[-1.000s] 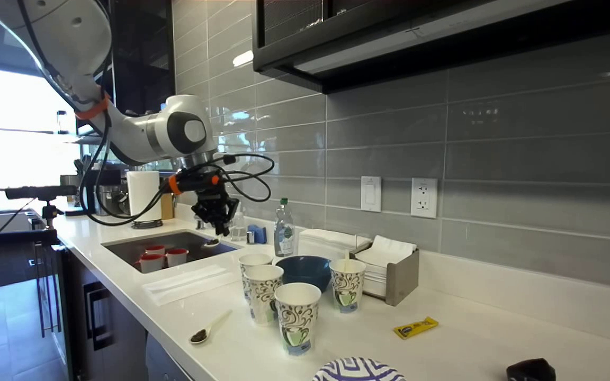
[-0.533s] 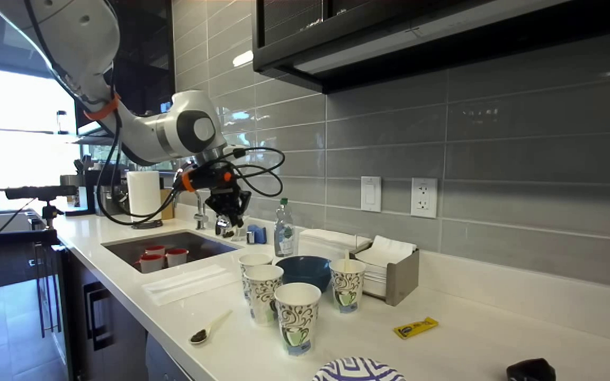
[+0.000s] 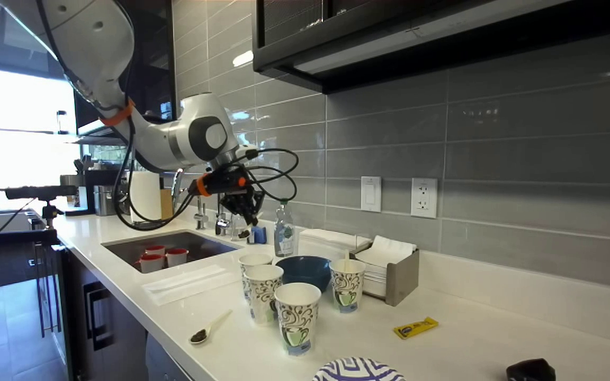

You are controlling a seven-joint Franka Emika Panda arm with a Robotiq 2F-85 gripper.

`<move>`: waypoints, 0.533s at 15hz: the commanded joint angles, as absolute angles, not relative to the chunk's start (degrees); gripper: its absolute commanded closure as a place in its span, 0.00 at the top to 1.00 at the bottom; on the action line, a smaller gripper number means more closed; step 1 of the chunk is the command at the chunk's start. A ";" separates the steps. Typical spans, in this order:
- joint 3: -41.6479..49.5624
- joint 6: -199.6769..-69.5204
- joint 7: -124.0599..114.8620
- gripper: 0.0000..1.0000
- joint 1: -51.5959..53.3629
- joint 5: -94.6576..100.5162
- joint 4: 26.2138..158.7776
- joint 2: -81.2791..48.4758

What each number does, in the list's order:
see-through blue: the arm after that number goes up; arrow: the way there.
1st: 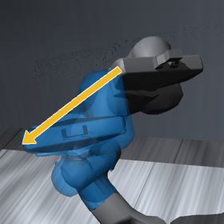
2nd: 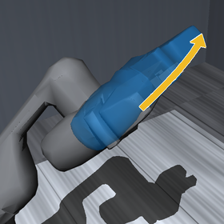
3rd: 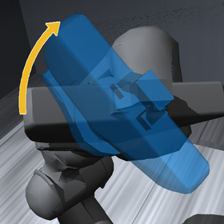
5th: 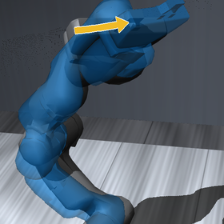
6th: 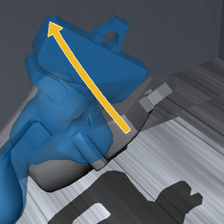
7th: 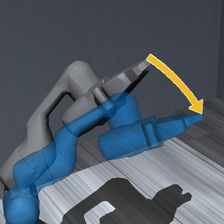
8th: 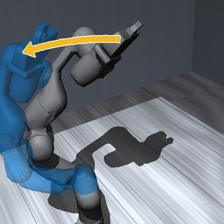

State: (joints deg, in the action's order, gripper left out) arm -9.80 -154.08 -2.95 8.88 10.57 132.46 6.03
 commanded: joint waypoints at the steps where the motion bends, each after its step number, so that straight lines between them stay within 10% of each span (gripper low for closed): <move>1: -9.24 -159.19 -1.55 0.03 8.24 10.96 134.45 6.10; 8: -8.52 -168.06 -0.76 0.03 7.95 9.94 139.59 7.04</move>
